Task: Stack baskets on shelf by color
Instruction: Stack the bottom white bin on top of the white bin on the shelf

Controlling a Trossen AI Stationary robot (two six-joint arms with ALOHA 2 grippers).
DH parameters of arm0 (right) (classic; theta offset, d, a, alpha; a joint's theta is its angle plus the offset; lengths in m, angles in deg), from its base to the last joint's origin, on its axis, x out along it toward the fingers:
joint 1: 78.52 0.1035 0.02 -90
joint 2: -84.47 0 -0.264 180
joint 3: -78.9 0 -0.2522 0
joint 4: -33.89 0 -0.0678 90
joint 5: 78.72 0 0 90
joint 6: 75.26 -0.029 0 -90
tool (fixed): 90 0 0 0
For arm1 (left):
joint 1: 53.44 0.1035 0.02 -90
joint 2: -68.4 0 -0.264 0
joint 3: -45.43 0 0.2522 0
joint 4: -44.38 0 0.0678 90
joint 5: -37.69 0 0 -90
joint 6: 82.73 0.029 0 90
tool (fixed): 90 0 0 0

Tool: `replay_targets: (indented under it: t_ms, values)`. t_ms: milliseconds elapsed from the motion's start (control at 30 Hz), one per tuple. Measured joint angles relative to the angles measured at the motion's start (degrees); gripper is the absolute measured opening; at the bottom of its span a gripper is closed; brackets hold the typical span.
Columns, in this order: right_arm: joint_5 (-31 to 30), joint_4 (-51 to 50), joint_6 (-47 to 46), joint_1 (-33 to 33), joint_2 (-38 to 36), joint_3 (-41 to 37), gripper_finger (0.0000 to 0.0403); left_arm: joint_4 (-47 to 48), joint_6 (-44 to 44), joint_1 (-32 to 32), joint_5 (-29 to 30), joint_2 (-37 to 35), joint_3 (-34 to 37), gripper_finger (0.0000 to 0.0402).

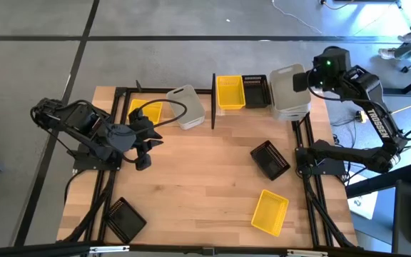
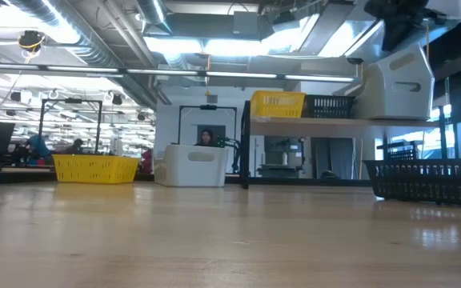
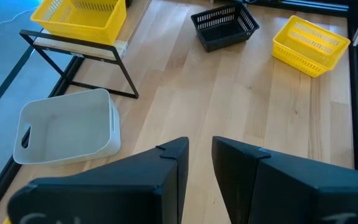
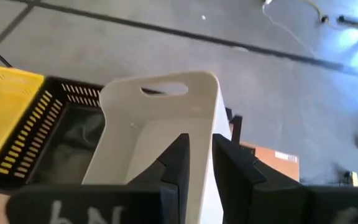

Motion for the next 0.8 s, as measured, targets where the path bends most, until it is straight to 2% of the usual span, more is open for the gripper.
replay_targets:
  t_ms: [200, 367, 500, 600, 700, 800]
  values:
    - [3.5, 2.2, 1.5, 0.0, -2.0, 1.3, 0.0067, -0.2, -0.1, 0.9, 0.4, 0.0, 0.0, 0.0063]
    - [13.8, 1.0, 4.7, 0.0, -4.9, 2.1, 0.0067, -3.2, 0.3, 4.8, 0.6, 0.0, 0.0, 0.0063]
    - [22.6, -3.0, 16.0, 0.0, -6.7, 2.1, 0.0067, -4.4, 1.4, 9.7, 0.6, 0.0, 0.0, 0.0063]
    - [28.2, -7.4, 26.3, 0.0, -7.2, 2.1, 0.0067, -6.9, 5.6, 13.6, -0.3, 0.9, 0.0, 0.0063]
    - [32.8, -10.4, 35.5, 0.0, -7.7, 2.1, 0.0067, -11.0, 11.3, 17.3, -5.3, 1.5, 0.1, 0.0063]
    - [33.7, -11.9, 41.3, 0.0, -8.5, 2.1, 0.0067, -17.4, 16.5, 21.2, -10.9, 2.8, -0.2, 0.0063]
